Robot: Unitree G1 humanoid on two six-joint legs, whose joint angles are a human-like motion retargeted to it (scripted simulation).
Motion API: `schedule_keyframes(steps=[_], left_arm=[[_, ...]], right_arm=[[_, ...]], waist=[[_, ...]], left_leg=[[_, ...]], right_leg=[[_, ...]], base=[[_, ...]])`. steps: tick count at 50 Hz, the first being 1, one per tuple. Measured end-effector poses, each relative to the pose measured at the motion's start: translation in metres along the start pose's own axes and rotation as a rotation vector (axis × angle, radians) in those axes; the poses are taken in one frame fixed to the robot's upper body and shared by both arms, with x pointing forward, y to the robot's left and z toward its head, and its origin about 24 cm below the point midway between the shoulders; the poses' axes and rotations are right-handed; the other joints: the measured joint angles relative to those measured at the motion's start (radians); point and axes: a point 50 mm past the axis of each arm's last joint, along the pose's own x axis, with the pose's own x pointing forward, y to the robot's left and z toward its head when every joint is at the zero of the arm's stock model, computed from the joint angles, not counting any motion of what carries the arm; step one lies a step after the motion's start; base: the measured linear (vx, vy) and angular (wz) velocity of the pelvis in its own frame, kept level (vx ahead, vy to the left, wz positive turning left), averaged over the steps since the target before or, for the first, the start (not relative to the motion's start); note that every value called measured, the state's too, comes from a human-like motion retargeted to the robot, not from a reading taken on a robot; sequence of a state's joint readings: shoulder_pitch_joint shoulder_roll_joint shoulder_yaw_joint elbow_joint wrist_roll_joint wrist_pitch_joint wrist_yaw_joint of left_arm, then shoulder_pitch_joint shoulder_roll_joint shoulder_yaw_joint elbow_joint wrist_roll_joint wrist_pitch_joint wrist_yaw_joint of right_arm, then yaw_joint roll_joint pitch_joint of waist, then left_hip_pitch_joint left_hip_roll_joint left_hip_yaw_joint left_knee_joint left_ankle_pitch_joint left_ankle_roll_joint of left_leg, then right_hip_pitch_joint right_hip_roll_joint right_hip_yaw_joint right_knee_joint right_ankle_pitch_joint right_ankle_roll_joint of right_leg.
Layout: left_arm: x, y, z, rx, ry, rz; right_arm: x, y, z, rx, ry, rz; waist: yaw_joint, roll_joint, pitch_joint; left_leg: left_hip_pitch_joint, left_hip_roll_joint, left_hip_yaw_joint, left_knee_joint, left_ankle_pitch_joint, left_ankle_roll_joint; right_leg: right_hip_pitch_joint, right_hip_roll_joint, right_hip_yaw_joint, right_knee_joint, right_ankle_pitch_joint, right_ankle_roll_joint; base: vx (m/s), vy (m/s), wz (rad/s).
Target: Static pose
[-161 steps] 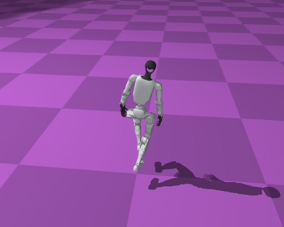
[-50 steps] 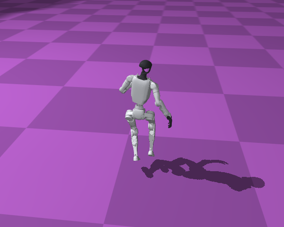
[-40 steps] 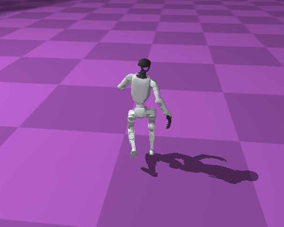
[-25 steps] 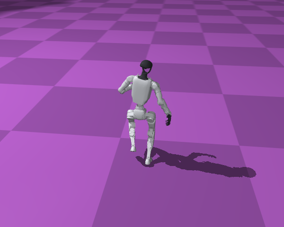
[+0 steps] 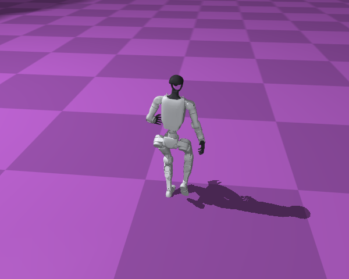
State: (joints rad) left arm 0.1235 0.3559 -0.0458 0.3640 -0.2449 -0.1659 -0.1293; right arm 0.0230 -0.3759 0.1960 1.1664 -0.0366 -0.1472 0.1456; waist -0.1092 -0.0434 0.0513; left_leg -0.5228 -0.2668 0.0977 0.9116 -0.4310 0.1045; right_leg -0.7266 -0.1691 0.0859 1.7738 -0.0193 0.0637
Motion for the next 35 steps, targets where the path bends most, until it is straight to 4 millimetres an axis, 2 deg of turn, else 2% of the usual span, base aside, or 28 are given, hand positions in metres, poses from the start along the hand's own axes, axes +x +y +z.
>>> schedule_keyframes(steps=[3, 7, 10, 13, 18, 25, 28, 30, 35], left_arm=[[-0.005, 0.001, -0.045, -0.023, 0.198, 0.101], [-0.025, -0.007, -0.096, -0.047, 0.447, 0.142], [-0.043, -0.015, -0.123, -0.053, 0.591, 0.128], [-0.058, -0.02, -0.139, -0.044, 0.693, 0.097], [-0.073, -0.021, -0.152, -0.01, 0.784, 0.042], [-0.075, -0.012, -0.153, 0.029, 0.812, 0.006], [-0.076, -0.011, -0.153, 0.038, 0.817, -0.001], [-0.072, -0.007, -0.15, 0.041, 0.808, 0.001], [-0.071, -0.01, -0.15, 0.025, 0.798, 0.002]], right_arm=[[0.003, 0.014, 0.002, 0.033, -0.011, -0.004], [0.005, 0.026, 0.01, 0.063, -0.051, -0.017], [0.006, 0.029, 0.018, 0.078, -0.087, -0.033], [0.006, 0.028, 0.024, 0.084, -0.116, -0.045], [0.005, 0.024, 0.032, 0.079, -0.151, -0.054], [0.005, 0.019, 0.034, 0.064, -0.155, -0.038], [0.005, 0.021, 0.029, 0.061, -0.132, -0.023], [0.005, 0.02, 0.029, 0.062, -0.121, -0.009], [0.005, 0.028, 0.017, 0.064, -0.066, 0.031]], waist=[[0.02, 0.013, 0.015], [0.031, 0.03, 0.021], [0.032, 0.042, 0.021], [0.034, 0.051, 0.014], [0.048, 0.061, -0.001], [0.08, 0.065, -0.017], [0.094, 0.054, -0.017], [0.107, 0.069, -0.04], [0.136, 0.053, -0.048]], left_leg=[[0.047, 0.0, -0.009, 0.017, -0.048, 0.008], [0.119, -0.004, -0.035, -0.003, -0.069, -0.005], [0.178, -0.005, -0.06, -0.047, -0.061, -0.023], [0.234, -0.002, -0.085, -0.107, -0.043, -0.042], [0.318, 0.0, -0.145, -0.223, -0.01, -0.073], [0.401, 0.017, -0.238, -0.355, 0.032, -0.112], [0.404, 0.013, -0.262, -0.341, 0.031, -0.122], [0.426, 0.051, -0.291, -0.416, 0.053, -0.136], [0.427, 0.064, -0.301, -0.404, 0.064, -0.151]], right_leg=[[-0.006, 0.0, -0.005, -0.023, -0.066, -0.027], [0.018, 0.005, -0.009, -0.135, -0.164, -0.055], [0.054, 0.021, -0.003, -0.26, -0.216, -0.055], [0.09, 0.043, 0.011, -0.392, -0.244, -0.04], [0.138, 0.08, 0.041, -0.574, -0.256, -0.004], [0.164, 0.128, 0.084, -0.719, -0.223, 0.045], [0.167, 0.14, 0.108, -0.744, -0.21, 0.062], [0.173, 0.167, 0.111, -0.817, -0.176, 0.074], [0.188, 0.173, 0.13, -0.851, -0.122, 0.099]], base=[[0.33, 0.01, 0.26], [0.31, 0.0, 0.52], [0.29, -0.01, 0.82], [0.26, -0.02, 1.0], [0.23, -0.04, 1.08], [0.18, -0.08, 1.16], [0.13, -0.12, 1.24], [0.16, -0.15, 1.24], [0.11, -0.17, 1.27]])
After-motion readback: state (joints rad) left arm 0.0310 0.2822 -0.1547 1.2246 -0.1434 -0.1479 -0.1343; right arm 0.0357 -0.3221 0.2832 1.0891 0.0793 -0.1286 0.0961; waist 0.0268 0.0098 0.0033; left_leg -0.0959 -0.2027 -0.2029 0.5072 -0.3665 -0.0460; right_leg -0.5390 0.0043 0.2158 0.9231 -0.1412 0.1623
